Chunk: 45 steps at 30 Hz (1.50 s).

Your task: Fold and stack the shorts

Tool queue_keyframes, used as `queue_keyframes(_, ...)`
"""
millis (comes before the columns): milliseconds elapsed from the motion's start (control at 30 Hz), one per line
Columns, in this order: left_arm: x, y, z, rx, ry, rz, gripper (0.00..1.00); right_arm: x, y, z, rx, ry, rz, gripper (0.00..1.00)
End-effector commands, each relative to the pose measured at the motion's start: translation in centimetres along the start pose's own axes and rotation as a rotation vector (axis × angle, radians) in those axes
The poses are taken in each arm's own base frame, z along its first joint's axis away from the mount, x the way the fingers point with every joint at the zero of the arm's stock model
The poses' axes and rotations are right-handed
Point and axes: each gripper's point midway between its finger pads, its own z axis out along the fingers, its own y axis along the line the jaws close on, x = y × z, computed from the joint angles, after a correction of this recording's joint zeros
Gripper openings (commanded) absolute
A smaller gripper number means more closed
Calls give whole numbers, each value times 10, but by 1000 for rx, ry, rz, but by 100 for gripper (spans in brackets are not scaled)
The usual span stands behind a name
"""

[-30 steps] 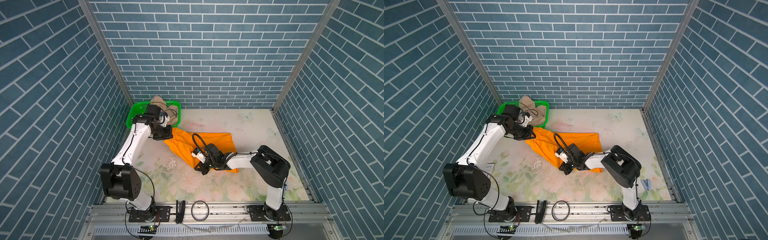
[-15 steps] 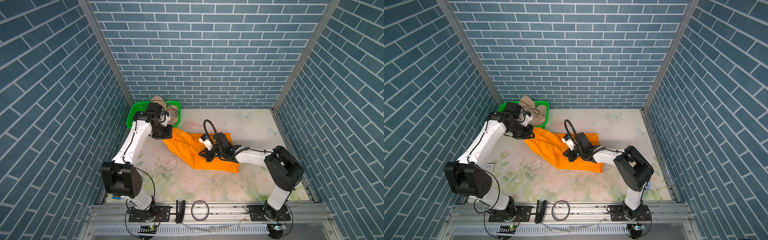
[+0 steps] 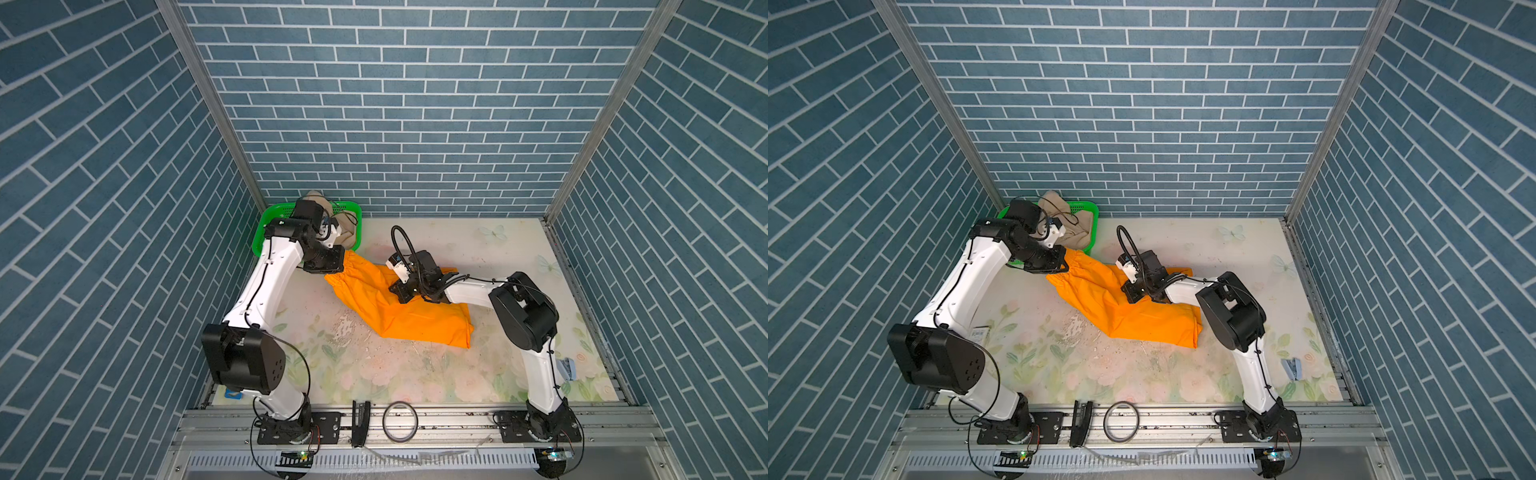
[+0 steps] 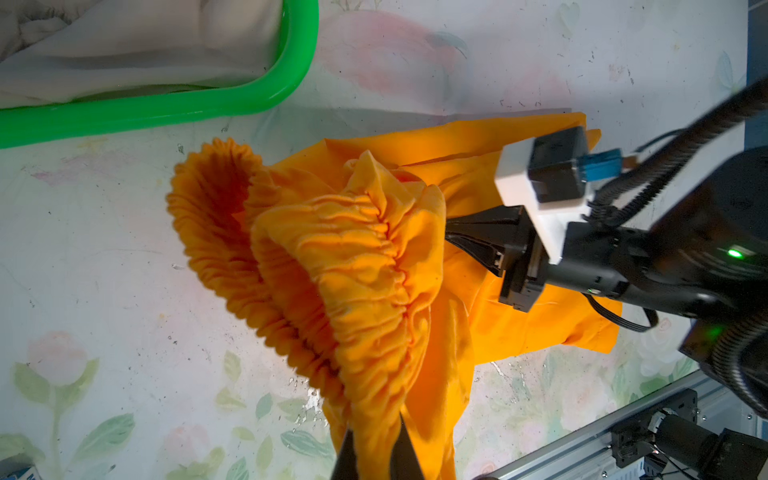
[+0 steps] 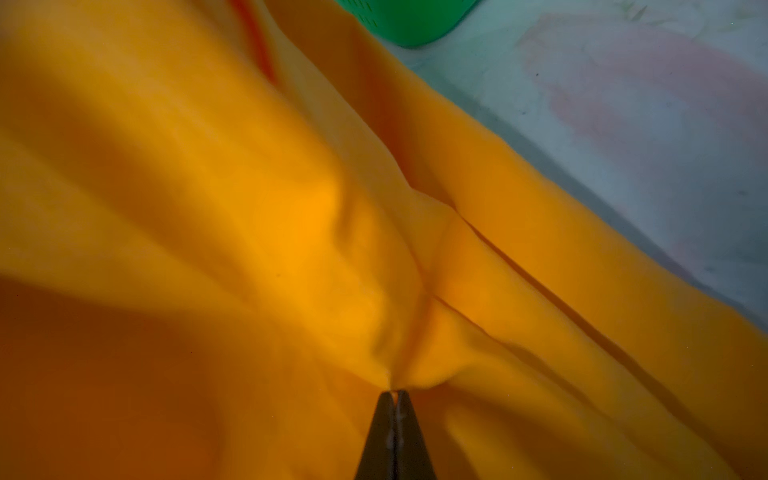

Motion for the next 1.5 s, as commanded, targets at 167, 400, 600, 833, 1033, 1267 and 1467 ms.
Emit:
queue_keyframes(167, -2, -4, -2, -59, 43, 61, 0, -6, -7, 25, -29, 11, 49, 0)
queue_keyframes(400, -11, -6, -3, -72, 26, 69, 0, -27, 8, -38, -25, -87, 0, 0)
queue_keyframes(600, -17, -4, 0, -83, 33, 72, 0, -2, 41, -46, -134, -55, -20, 0)
queue_keyframes(833, -20, -2, 3, -99, 57, 78, 0, 2, 54, -1, -198, -14, 8, 0)
queue_keyframes(1033, -20, -5, 5, -159, 88, 109, 0, 0, 48, 27, -168, 19, 41, 0)
queue_keyframes(1267, -32, -32, 10, -195, 96, 162, 0, -14, 25, -53, -46, -80, 129, 7)
queue_keyframes(1467, -39, -59, 19, -209, 111, 206, 0, 74, 11, -115, 150, 57, 207, 2)
